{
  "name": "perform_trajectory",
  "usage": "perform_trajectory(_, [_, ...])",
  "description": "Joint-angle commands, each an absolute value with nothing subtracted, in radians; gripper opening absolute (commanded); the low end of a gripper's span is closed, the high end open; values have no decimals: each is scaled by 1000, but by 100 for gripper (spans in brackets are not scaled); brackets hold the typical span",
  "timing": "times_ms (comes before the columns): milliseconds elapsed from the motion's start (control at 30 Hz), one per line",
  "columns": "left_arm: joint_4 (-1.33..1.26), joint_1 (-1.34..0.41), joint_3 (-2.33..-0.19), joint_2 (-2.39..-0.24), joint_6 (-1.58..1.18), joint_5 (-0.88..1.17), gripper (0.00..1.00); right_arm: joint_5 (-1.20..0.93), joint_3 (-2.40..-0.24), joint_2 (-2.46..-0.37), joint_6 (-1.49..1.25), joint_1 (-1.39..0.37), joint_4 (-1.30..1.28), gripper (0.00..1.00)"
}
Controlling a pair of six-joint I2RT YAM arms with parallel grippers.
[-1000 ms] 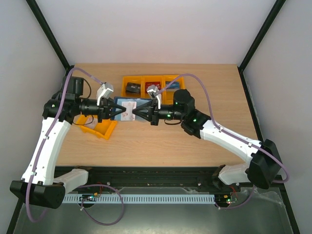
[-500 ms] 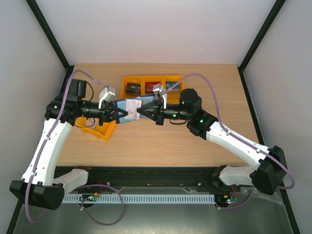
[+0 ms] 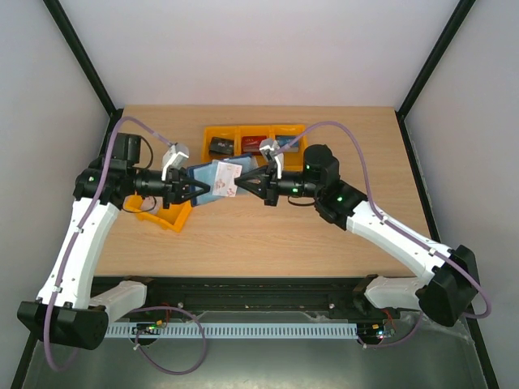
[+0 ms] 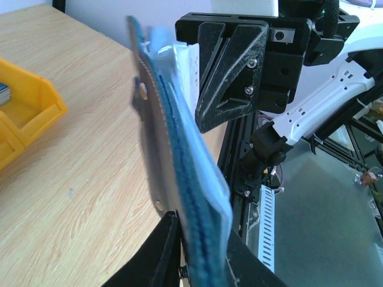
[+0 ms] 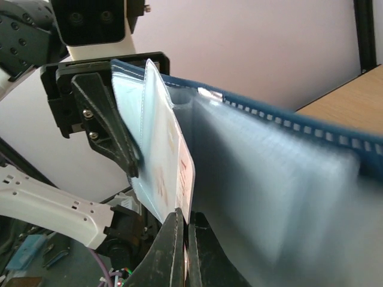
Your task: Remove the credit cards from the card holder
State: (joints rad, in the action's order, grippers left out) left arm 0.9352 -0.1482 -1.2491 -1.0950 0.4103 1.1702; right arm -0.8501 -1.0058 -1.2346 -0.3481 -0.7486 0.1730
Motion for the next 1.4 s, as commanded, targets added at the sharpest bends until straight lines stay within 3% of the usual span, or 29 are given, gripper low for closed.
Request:
perform_trajectory(0, [954, -138, -1238, -1070, 410, 1214, 16, -813, -996, -1202, -346, -724, 174, 2])
perform_trajectory(100, [953, -138, -1232, -1069, 411, 1222, 4, -833, -984, -1201, -368, -725, 208, 2])
perform_trajectory(167, [945, -138, -1230, -1069, 402, 1220, 2, -849, -984, -1207, -377, -724, 216, 2])
perform_trajectory(633, [782, -114, -1155, -1067, 218, 1142, 2, -714, -886, -1141, -348, -656, 146, 2])
perform_trajectory(1067, [449, -101, -926, -1109, -130, 1115, 2, -646, -830, -1079, -414, -533, 171, 2])
perform_trajectory(1367, [150, -270, -704, -1267, -354, 1147, 2, -581, -912, -1083, -343, -525, 30, 2])
